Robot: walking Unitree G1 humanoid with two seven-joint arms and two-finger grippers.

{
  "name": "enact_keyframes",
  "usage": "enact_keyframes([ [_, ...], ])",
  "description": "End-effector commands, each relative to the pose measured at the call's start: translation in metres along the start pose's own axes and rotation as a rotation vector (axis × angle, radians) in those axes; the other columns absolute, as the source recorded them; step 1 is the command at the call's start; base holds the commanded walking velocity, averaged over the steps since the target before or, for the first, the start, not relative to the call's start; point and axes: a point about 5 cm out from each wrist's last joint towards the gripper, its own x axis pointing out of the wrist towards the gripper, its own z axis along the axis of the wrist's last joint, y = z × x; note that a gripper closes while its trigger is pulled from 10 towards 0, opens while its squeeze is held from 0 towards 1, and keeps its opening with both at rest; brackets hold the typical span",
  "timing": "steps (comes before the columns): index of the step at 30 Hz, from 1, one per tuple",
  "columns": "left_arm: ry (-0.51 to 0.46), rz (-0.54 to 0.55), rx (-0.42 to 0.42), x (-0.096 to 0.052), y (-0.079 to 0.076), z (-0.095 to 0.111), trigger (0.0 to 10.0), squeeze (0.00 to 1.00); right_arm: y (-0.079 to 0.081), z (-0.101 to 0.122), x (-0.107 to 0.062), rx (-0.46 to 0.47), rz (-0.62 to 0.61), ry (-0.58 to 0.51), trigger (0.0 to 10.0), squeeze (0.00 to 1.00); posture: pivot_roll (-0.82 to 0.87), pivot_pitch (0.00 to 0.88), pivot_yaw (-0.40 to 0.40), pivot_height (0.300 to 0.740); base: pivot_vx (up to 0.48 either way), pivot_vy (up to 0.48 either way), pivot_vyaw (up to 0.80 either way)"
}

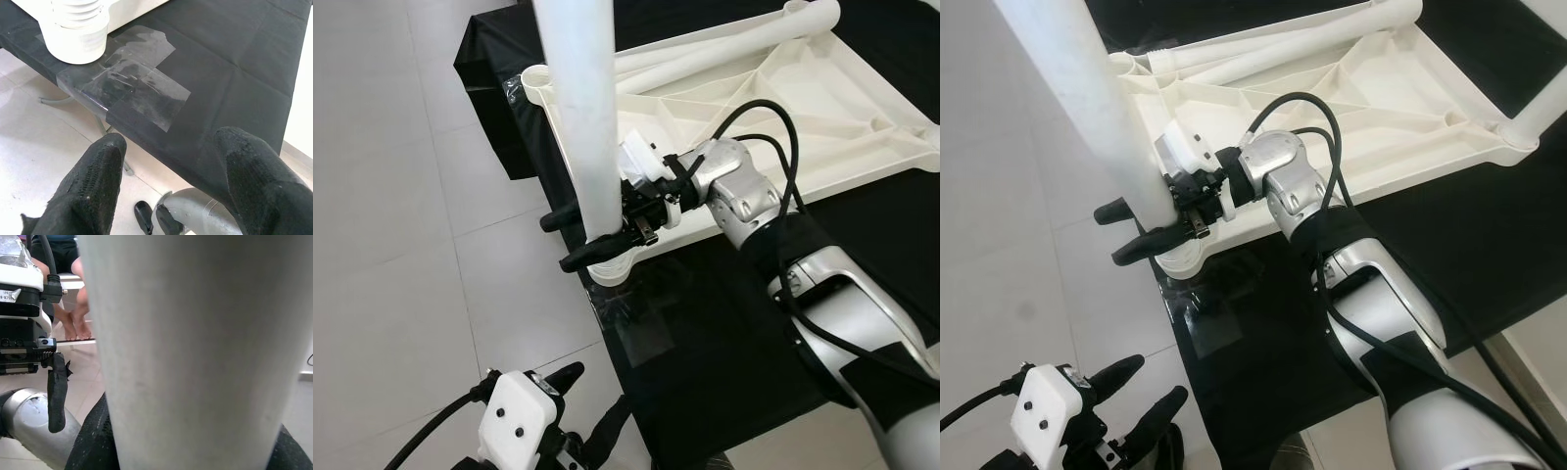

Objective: Building children table

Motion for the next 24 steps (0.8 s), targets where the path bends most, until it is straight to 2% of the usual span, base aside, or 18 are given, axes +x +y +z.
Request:
enact_keyframes([
  [1,0.014,-0.013,-0.008,-0.003,-0.003,-0.001,10.0,0.0,0.012,-0.032,0.007,0.148,0.058,0.065,10.0,0.0,0.18,0.369,-0.023,0.74,0.0,0.0,0.0],
  [5,0.015,-0.01,-0.009,-0.004,-0.004,-0.002,10.0,0.0,0.008,-0.029,0.01,0.166,0.036,-0.004,10.0,0.0,0.18,0.366,-0.027,0.74,0.0,0.0,0.0],
  [10,0.015,-0.009,-0.01,-0.004,-0.004,-0.002,10.0,0.0,0.007,-0.028,0.01,0.172,0.022,-0.035,10.0,0.0,0.19,0.362,-0.028,0.74,0.0,0.0,0.0],
  [11,0.015,-0.008,-0.01,-0.004,-0.004,-0.002,10.0,0.0,0.005,-0.027,0.008,0.175,-0.005,-0.083,10.0,0.0,0.19,0.362,-0.028,0.74,0.0,0.0,0.0],
  [14,0.015,-0.008,-0.01,-0.004,-0.004,-0.002,10.0,0.0,0.005,-0.027,0.008,0.175,-0.005,-0.083,10.0,0.0,0.19,0.362,-0.028,0.74,0.0,0.0,0.0],
  [17,0.017,-0.006,-0.007,-0.003,-0.003,-0.001,10.0,0.0,0.005,-0.029,-0.001,0.162,-0.071,-0.162,10.0,0.0,0.17,0.355,-0.017,0.74,0.0,0.0,0.0],
  [21,0.019,-0.005,-0.006,-0.002,-0.001,-0.001,10.0,0.0,0.005,-0.03,-0.003,0.155,-0.093,-0.184,10.0,0.0,0.17,0.353,-0.018,0.74,0.0,0.0,0.0],
  [23,0.017,-0.004,-0.002,0.0,0.001,-0.001,10.0,0.0,0.006,-0.037,-0.008,0.13,-0.262,-0.162,10.0,0.0,0.14,0.34,-0.026,0.74,0.0,0.0,0.0],
  [24,0.017,-0.004,-0.002,0.0,0.001,-0.001,10.0,0.0,0.006,-0.037,-0.008,0.13,-0.262,-0.162,10.0,0.0,0.14,0.34,-0.026,0.74,0.0,0.0,0.0],
])
